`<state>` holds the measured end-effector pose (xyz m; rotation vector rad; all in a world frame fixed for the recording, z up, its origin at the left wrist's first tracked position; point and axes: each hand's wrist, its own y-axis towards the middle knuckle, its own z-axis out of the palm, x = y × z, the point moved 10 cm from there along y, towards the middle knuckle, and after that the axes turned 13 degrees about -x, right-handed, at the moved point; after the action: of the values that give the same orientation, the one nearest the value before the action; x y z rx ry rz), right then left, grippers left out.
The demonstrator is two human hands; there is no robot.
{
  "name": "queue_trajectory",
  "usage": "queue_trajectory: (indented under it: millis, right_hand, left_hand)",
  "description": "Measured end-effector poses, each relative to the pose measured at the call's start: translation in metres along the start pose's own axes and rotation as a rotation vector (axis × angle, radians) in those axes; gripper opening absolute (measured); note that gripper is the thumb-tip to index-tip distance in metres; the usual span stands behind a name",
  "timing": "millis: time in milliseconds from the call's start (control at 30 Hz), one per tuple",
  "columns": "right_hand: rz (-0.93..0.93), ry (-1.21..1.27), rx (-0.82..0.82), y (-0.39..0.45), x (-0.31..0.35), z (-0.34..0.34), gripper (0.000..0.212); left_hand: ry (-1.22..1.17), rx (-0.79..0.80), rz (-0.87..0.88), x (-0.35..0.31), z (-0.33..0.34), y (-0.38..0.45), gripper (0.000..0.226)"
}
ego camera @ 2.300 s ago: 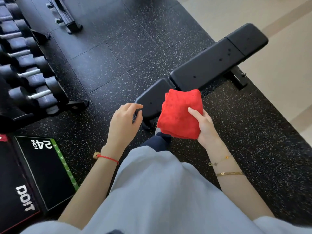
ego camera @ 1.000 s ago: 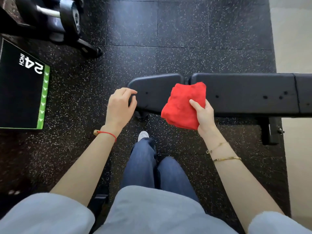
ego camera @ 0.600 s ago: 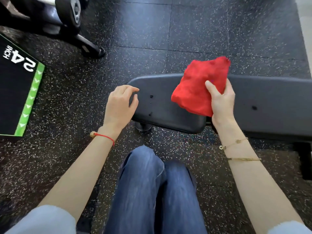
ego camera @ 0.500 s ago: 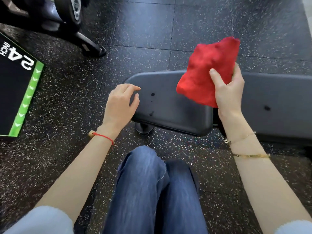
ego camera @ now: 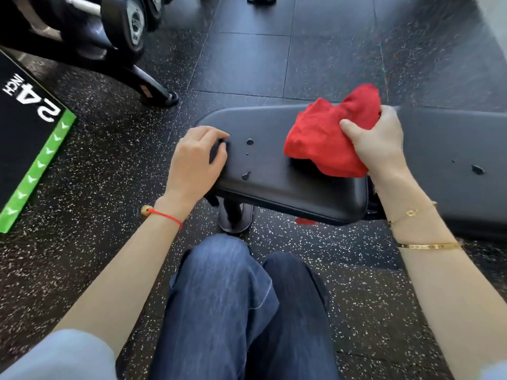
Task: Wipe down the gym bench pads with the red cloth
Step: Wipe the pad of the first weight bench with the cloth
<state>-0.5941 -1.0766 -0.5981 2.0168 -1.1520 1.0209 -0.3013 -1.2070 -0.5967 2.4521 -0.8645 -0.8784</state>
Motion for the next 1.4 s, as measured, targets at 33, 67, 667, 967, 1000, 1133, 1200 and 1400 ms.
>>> queue_trajectory:
  millis: [33, 67, 667, 967, 1000, 1133, 1200, 1400]
  right_hand:
    - [-0.08, -0.056, -0.029, -0.003, 0.006, -0.004, 0.069]
    - [-0.18, -0.123, -0.061, -0.007, 0.015, -0.008, 0.078]
    - [-0.704, -0.424, 0.368, -0.055, 0.049, 0.089, 0.081]
    - [-0.927, -0.386, 0.382, -0.105, 0.051, 0.067, 0.056]
    - [-0.899, -0.412, 0.377, -0.097, 0.05, 0.07, 0.056]
    - [-0.789, -0.425, 0.389, -0.071, 0.065, 0.105, 0.06]
    - [-0.769, -0.396, 0.393, -0.069, 0.076, 0.12, 0.059]
    - [-0.845, -0.186, 0.466, -0.105, 0.077, 0.102, 0.046]
  left_hand:
    - [0.0, -0.002, 0.004, 0.0, 0.001, -0.001, 0.021]
    - [-0.001, -0.006, 0.005, 0.0, 0.002, -0.001, 0.021]
    - [0.045, -0.028, 0.014, 0.011, 0.01, 0.003, 0.027]
    - [0.032, -0.091, -0.173, 0.036, 0.009, 0.004, 0.031]
    - [0.013, -0.1, -0.214, 0.041, 0.01, 0.005, 0.031]
    - [-0.039, -0.127, -0.32, 0.05, 0.014, 0.007, 0.031]
    - [-0.057, -0.162, -0.347, 0.051, 0.014, 0.005, 0.03]
    - [-0.114, -0.219, -0.376, 0.056, 0.011, 0.001, 0.027]
